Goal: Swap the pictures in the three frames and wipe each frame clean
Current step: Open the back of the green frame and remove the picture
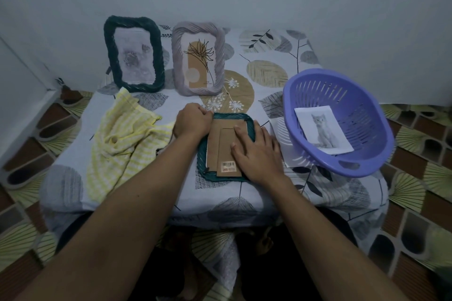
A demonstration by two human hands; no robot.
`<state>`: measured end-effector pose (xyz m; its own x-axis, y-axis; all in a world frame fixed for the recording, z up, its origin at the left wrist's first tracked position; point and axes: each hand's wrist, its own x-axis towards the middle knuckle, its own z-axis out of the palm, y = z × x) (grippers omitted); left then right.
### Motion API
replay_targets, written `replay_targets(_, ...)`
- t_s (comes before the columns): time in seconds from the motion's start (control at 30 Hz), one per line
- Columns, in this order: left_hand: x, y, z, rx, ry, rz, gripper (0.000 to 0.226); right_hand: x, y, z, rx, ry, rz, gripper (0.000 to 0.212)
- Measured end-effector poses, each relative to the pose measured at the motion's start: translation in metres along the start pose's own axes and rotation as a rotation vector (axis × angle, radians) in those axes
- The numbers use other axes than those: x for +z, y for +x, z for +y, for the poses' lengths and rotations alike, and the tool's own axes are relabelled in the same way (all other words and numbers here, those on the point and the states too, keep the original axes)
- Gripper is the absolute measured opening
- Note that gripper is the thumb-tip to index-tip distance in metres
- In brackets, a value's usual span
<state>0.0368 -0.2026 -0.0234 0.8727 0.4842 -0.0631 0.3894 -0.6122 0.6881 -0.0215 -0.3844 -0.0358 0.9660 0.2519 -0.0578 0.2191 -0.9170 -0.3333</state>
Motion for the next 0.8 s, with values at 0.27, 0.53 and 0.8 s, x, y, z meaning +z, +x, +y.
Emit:
replay_targets(0.27,0.003,-0.014,-0.017,0.172,0.01,-0.008,0.052,-0.002,-0.002,-0.001,0.004,0.001,-0.007,0.056)
replay_targets(0.53,-0.011,-0.051,-0.044,0.3,0.28,-0.117,0.087,-0.002,-0.001,-0.003,0.015,0.014,-0.011,0.055)
replay_targets(0.8,-0.009,-0.058,-0.05,0.358,0.431,-0.176,0.104,-0.007,0.003,-0.004,0.069,0.096,-0.06,0.05)
